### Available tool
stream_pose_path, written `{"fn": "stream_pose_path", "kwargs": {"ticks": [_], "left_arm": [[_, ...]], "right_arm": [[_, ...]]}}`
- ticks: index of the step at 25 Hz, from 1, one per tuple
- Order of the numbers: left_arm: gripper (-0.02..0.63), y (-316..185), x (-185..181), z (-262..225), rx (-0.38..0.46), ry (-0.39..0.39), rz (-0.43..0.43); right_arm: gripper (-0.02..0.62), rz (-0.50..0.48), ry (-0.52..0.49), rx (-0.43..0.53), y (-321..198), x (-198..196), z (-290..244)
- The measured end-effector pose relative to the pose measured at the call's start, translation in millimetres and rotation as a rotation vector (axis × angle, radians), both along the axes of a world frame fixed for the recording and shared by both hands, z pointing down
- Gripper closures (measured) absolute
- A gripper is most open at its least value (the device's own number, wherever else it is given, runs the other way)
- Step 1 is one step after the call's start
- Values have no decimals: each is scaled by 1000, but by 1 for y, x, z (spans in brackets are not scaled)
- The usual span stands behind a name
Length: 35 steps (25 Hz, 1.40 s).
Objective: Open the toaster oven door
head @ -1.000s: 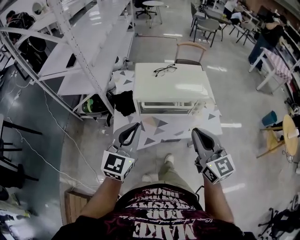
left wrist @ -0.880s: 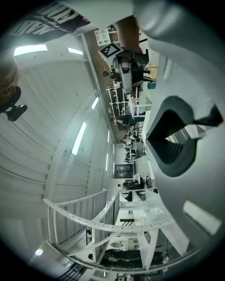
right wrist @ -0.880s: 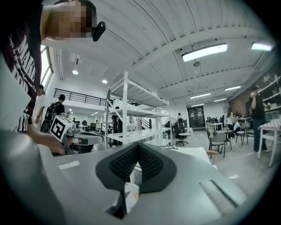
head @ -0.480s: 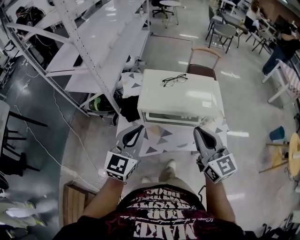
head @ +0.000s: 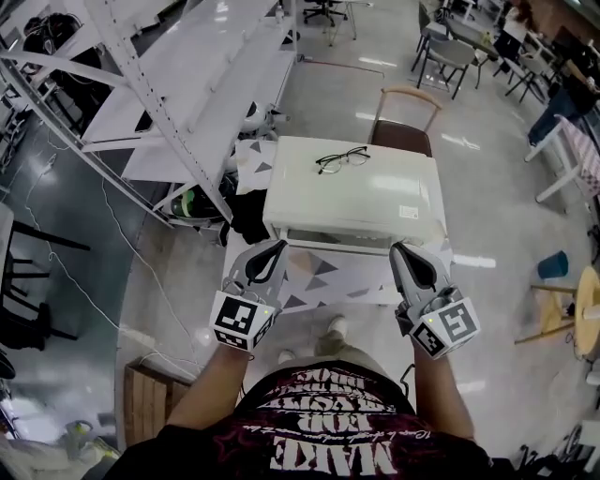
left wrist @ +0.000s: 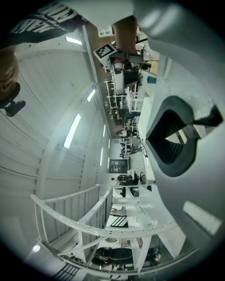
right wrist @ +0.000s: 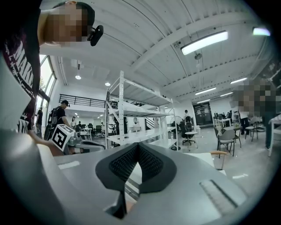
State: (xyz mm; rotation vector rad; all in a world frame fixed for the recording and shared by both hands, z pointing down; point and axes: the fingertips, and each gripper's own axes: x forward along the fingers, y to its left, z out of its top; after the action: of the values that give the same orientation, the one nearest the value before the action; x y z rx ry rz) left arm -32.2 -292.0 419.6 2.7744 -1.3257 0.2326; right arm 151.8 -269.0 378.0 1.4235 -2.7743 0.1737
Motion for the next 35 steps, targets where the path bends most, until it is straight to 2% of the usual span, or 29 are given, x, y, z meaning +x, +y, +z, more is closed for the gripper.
{"fn": "stream_pose_path", "kwargs": {"ticks": [14, 24, 28, 35], "left_arm": [[604, -51, 9, 65, -127, -37, -29], [604, -69, 12, 103, -195, -67, -35], [604, -71, 13, 110, -201, -48, -32], [603, -70, 12, 119, -221, -87, -18]], "right_arm": [[571, 19, 5, -61, -24, 25, 21], [571, 8, -5, -85, -46, 31, 29], [569, -13, -37, -101, -54, 27, 27], [571, -32, -68, -104, -61, 22, 22]]}}
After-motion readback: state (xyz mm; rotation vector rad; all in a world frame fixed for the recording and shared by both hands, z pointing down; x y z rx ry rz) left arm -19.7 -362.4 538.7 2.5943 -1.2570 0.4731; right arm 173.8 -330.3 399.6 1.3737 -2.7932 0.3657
